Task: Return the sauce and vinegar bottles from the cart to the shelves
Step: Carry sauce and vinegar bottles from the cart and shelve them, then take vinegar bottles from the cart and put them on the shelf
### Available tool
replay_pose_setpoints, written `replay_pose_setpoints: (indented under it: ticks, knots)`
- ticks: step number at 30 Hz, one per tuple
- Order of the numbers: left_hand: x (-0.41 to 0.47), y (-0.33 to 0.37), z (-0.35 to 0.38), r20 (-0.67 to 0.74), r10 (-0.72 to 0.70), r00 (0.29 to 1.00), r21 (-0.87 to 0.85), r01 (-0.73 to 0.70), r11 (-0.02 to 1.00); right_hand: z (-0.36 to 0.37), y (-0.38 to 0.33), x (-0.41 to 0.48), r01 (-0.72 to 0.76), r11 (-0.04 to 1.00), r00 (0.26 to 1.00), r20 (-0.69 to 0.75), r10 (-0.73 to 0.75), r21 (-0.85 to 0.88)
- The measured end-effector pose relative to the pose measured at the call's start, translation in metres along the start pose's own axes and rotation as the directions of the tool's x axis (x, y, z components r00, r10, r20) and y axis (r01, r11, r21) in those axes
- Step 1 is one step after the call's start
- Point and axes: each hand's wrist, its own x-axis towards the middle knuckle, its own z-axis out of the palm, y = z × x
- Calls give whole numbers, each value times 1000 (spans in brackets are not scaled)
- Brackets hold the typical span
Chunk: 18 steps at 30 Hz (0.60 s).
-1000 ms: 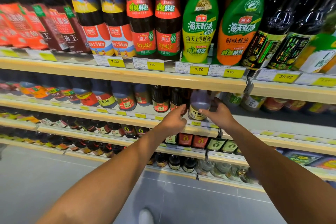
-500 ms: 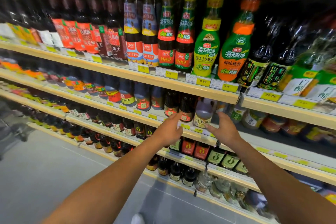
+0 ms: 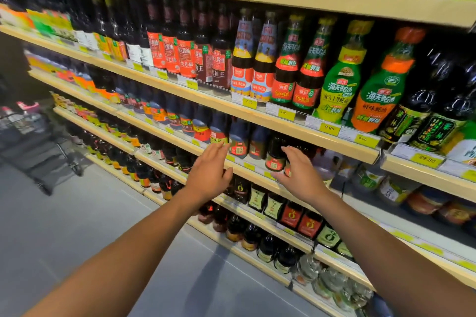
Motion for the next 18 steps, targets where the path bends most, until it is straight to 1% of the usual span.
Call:
replay_pose_setpoints:
  ticks: [4, 9, 18]
  knots:
    - [-13, -52, -36, -93, -63, 994, 92, 71, 993, 30, -62, 29, 108, 994, 994, 2, -108, -33]
    - [-31, -134, -82, -166, -136, 977, 172, 165, 971, 75, -159, 71, 242, 967, 970, 4, -242, -75]
    - [-80, -302, -171, -247, -249, 936, 219, 305, 927, 157, -334, 146, 400, 911, 914, -25, -405, -102]
